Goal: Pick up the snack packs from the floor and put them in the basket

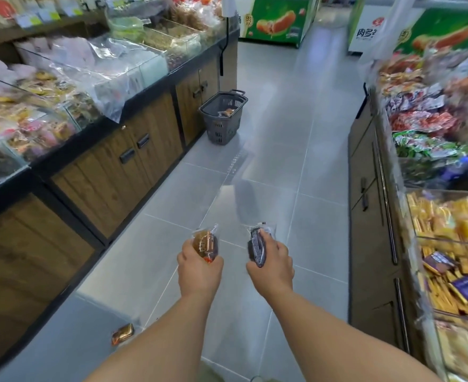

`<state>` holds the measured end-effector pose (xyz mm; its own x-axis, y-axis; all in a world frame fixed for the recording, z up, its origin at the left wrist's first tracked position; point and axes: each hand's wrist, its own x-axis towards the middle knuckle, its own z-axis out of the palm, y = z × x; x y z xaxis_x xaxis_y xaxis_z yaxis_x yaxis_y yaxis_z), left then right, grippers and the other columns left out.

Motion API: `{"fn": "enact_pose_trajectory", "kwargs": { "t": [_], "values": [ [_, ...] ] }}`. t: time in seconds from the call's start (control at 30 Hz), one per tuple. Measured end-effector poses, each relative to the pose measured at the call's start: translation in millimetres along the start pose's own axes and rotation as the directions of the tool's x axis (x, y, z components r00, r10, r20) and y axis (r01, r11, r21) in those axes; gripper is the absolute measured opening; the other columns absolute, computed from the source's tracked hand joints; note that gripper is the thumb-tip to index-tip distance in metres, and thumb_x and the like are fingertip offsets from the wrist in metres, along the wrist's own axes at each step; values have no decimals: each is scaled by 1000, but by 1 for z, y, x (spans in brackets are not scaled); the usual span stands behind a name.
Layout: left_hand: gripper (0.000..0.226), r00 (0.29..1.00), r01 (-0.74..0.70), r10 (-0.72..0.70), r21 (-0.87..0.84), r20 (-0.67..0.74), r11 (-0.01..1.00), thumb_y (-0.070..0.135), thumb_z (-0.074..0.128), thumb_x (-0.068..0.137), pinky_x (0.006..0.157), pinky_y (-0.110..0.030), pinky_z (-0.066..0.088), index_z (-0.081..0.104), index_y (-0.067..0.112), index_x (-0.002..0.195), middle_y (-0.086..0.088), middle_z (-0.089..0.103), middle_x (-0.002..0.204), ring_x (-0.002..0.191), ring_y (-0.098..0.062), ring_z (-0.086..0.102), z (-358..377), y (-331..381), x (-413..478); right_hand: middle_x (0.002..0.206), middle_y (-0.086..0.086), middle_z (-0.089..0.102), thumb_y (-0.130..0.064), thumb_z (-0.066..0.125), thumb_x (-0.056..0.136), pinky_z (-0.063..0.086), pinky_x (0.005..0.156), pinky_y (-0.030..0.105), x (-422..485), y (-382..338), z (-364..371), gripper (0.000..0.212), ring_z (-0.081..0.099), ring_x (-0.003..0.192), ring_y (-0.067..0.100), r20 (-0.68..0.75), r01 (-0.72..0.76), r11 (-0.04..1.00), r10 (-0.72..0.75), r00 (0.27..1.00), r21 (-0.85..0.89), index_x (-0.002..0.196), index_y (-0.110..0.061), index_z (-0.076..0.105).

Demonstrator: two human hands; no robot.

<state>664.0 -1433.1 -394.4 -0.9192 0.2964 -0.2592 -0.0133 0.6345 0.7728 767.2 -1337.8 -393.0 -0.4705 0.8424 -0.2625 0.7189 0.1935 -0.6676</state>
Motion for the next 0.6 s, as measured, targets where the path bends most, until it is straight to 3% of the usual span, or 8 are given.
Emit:
{"fn": "enact_pose_trajectory", "kwargs": {
  "t": [0.3, 0.6],
  "values": [
    [75, 995, -29, 25, 45, 93, 999, 25, 69, 76, 98, -43, 44, 32, 16, 141, -12, 41, 134, 115, -33, 51, 48, 41, 68, 144, 0, 32, -28, 61, 81, 27, 109, 38, 79, -7, -9, 74, 38, 124, 25, -43, -76, 997, 77, 996, 32, 144, -42, 26],
    [75, 991, -67, 63, 34, 119, 997, 25, 69, 76, 96, -43, 44, 31, 14, 141, -14, 42, 132, 114, -34, 50, 70, 121, 231, 144, -1, 30, -25, 59, 81, 23, 110, 37, 230, -87, -6, 75, 35, 127, 25, -103, -85, 996, 89, 991, 40, 145, -42, 25]
  ]
}}
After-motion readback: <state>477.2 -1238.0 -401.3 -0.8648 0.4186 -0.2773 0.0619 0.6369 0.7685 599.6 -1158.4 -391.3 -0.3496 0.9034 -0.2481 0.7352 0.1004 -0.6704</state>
